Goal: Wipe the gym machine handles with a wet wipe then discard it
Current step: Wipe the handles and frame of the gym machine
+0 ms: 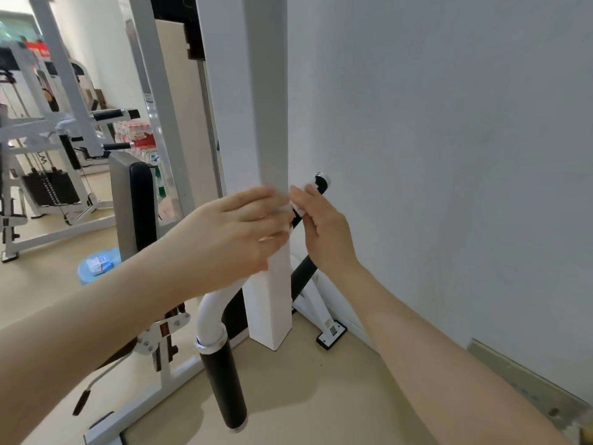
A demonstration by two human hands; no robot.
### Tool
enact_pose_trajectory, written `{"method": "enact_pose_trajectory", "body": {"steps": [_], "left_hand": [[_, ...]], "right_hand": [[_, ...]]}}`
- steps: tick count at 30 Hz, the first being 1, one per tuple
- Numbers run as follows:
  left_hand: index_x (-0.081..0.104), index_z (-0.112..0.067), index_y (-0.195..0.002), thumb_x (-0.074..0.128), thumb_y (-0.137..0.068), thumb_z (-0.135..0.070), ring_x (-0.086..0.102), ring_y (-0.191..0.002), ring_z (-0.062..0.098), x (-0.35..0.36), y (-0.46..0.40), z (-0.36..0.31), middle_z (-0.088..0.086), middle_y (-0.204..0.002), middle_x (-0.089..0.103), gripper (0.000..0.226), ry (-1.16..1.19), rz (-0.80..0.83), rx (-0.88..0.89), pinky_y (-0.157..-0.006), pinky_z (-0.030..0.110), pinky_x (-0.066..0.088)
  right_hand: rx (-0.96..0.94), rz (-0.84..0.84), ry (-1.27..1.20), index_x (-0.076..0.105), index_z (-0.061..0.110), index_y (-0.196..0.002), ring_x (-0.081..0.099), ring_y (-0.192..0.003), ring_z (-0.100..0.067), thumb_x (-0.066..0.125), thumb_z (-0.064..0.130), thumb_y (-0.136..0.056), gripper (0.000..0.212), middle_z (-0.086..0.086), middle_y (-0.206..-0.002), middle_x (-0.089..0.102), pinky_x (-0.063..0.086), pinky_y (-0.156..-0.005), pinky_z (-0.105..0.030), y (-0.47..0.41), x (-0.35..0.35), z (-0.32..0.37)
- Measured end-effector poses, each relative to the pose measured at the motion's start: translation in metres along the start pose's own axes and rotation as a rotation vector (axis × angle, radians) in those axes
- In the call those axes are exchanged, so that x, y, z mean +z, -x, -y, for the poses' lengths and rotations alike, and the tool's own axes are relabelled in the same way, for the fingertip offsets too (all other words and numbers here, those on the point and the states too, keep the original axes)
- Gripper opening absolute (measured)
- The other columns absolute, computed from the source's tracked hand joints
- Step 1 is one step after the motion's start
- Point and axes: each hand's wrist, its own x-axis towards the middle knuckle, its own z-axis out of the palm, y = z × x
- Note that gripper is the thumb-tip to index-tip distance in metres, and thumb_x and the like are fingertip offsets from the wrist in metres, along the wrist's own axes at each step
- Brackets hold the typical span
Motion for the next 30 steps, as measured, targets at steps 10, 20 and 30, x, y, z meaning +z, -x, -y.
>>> {"method": "enact_pose_trajectory", "body": {"steps": [10, 20, 30], "left_hand": [[0.072, -0.017, -0.098, 0.043, -0.087, -0.022, 0.058, -0.117, 0.025, 0.009, 0.005, 0.022, 0.005, -0.115, 0.067, 0.032, 0.094, -0.036, 0.111, -0.112, 0.034, 0.013], [0.07, -0.016, -0.099, 0.038, -0.088, -0.036, 0.041, -0.118, 0.022, 0.028, 0.012, 0.032, 0.003, -0.111, 0.068, 0.038, 0.03, -0.068, 0.126, -0.114, 0.035, 0.009], [0.068, -0.016, -0.096, 0.042, -0.088, -0.046, 0.04, -0.118, 0.023, 0.037, 0.012, 0.027, 0.0, -0.107, 0.068, 0.041, -0.034, -0.107, 0.128, -0.113, 0.036, 0.01]], "right_hand": [[-0.125, 0.189, 0.088, 0.058, 0.014, -0.116, 0.052, -0.11, -0.022, 0.035, -0.007, -0.086, 0.043, -0.005, -0.12, 0.058, 0.045, -0.09, -0.037, -0.023, -0.008, -0.019], [-0.289, 0.259, -0.007, 0.064, 0.001, -0.102, 0.057, -0.103, -0.026, 0.044, 0.014, -0.091, 0.026, -0.015, -0.109, 0.064, 0.048, -0.086, -0.027, -0.019, 0.015, -0.005], [-0.256, 0.251, 0.009, 0.062, 0.005, -0.109, 0.055, -0.104, -0.016, 0.038, 0.021, -0.096, 0.032, -0.011, -0.113, 0.063, 0.043, -0.091, -0.023, -0.03, 0.013, -0.02]]}}
